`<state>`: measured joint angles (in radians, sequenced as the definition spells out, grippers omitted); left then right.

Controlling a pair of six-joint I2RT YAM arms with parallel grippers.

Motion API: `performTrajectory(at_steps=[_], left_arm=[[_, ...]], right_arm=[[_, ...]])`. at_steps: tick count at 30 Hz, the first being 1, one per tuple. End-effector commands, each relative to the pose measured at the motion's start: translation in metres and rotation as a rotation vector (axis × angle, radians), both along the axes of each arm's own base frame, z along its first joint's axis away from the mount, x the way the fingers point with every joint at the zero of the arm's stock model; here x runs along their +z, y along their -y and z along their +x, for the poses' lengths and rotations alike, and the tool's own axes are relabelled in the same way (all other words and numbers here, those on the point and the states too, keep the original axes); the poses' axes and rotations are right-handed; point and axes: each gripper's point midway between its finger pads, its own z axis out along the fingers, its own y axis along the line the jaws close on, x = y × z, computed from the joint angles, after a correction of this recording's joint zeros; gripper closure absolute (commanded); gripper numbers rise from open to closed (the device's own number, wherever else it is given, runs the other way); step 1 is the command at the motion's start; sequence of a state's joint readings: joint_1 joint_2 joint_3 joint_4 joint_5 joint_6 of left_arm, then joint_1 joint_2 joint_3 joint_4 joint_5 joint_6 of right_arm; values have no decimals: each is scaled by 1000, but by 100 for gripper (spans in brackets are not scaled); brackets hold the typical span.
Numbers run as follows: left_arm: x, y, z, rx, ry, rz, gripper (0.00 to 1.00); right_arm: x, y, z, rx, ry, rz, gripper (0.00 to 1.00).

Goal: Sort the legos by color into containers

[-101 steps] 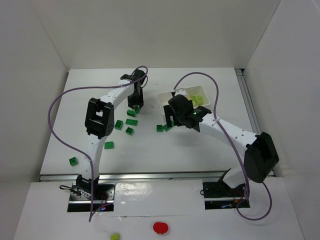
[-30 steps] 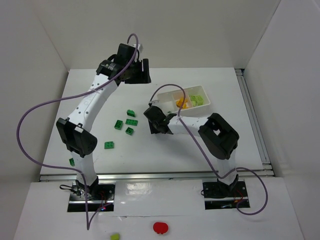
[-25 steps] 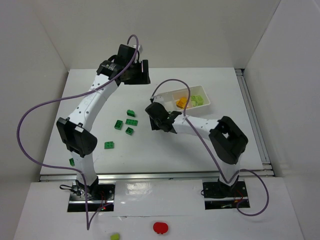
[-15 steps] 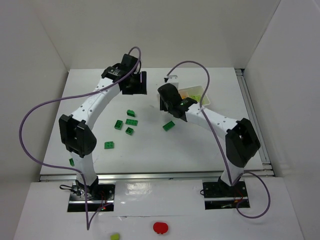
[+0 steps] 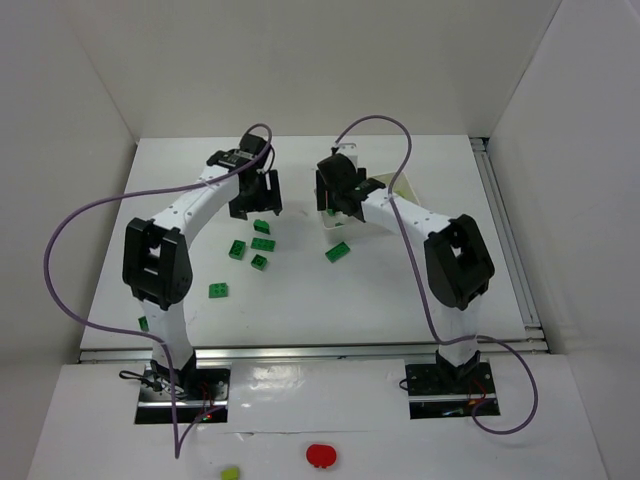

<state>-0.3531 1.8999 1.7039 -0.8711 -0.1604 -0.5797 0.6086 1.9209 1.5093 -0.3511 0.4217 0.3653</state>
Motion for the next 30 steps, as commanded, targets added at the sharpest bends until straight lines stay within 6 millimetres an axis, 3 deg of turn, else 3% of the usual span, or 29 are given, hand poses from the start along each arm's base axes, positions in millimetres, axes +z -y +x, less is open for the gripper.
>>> performTrajectory(at_steps=[1, 3, 4, 8, 11, 13, 17, 18, 22, 27, 30], left_arm=[[-18, -11, 12, 67, -2, -19, 12], [-31, -13, 13, 74, -28, -23, 13], [-41, -11, 15, 70, -51, -25, 15], [-64, -6, 17, 80, -111, -32, 16], [-69, 0, 26, 87, -113, -47, 17], [-82, -1, 31, 94, -135, -49, 20], [-83, 0, 41, 106, -126, -45, 30], [-87, 0, 41, 107, -134, -42, 33], [-77, 2, 49, 95, -104, -49, 52], [-48, 7, 57, 35, -38, -73, 78], [-30, 7, 60, 17, 0, -77, 83]], right_arm=[[47, -1, 5, 2, 82, 38, 18], [51, 7, -1, -12, 91, 29, 18], [63, 10, -5, -13, 109, 42, 18], [69, 31, -24, -49, 107, 41, 18], [83, 43, -38, -62, 123, 52, 18], [79, 53, -52, -83, 91, 41, 18], [88, 72, -77, -130, 71, 77, 18], [78, 75, -85, -129, 43, 70, 18], [64, 79, -103, -113, -2, 82, 18], [39, 61, -129, 14, -83, 84, 18], [19, 62, -143, 18, -131, 76, 18]])
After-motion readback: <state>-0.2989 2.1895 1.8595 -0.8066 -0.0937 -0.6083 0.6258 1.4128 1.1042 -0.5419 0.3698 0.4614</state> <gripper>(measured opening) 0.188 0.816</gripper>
